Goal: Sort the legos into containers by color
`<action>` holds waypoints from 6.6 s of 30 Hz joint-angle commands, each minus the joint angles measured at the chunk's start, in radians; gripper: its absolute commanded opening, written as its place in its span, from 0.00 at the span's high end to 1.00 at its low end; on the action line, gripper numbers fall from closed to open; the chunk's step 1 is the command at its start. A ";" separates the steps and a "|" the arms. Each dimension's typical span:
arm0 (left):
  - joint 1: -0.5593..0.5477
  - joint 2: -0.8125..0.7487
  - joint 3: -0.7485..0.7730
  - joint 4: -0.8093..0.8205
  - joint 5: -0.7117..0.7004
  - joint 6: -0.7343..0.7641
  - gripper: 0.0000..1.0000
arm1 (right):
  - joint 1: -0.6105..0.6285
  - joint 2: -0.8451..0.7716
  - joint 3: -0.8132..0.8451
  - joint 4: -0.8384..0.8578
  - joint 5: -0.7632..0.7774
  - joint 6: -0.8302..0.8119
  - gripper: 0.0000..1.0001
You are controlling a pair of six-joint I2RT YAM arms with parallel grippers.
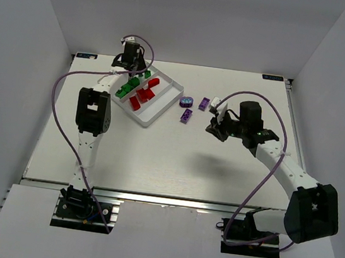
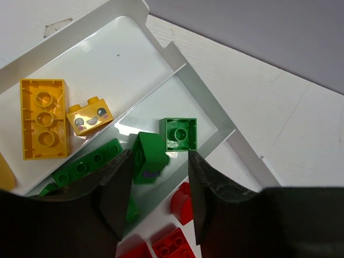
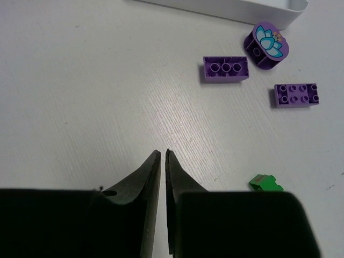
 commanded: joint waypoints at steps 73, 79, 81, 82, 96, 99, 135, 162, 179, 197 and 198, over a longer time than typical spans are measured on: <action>0.046 -1.789 -1.562 -0.089 -0.014 -0.264 0.29 | -0.073 0.681 0.566 -0.283 0.635 0.316 0.42; 0.046 -1.774 -1.564 -0.073 0.000 -0.267 0.29 | -0.074 0.685 0.562 -0.280 0.634 0.318 0.46; 0.045 -1.769 -1.562 -0.067 0.007 -0.267 0.29 | -0.076 0.690 0.562 -0.282 0.628 0.316 0.48; 0.046 -1.765 -1.561 -0.061 0.011 -0.267 0.29 | -0.076 0.691 0.563 -0.282 0.626 0.316 0.50; 0.045 -1.653 -1.582 0.221 0.386 -0.322 0.28 | -0.091 0.655 0.591 -0.308 0.473 0.269 0.79; 0.045 -1.619 -1.582 0.299 0.469 -0.356 0.28 | -0.093 0.606 0.596 -0.305 0.355 0.243 0.90; -0.228 -1.119 -1.462 1.129 0.774 -0.864 0.28 | 0.128 0.056 0.114 0.531 -0.506 0.147 1.00; -0.258 -1.035 -1.487 1.458 0.854 -1.043 0.47 | 0.184 0.121 0.122 0.688 -0.422 0.281 0.89; -0.265 -1.005 -1.482 1.457 0.874 -1.063 0.80 | 0.185 0.127 0.129 0.633 -0.376 0.233 0.52; 0.009 -1.038 -1.046 0.140 0.586 -0.240 0.93 | 0.159 0.032 0.085 0.364 -0.076 -0.033 0.11; 0.020 -0.983 -1.004 0.090 0.534 -0.204 0.94 | 0.154 0.042 0.100 0.265 -0.092 -0.079 0.12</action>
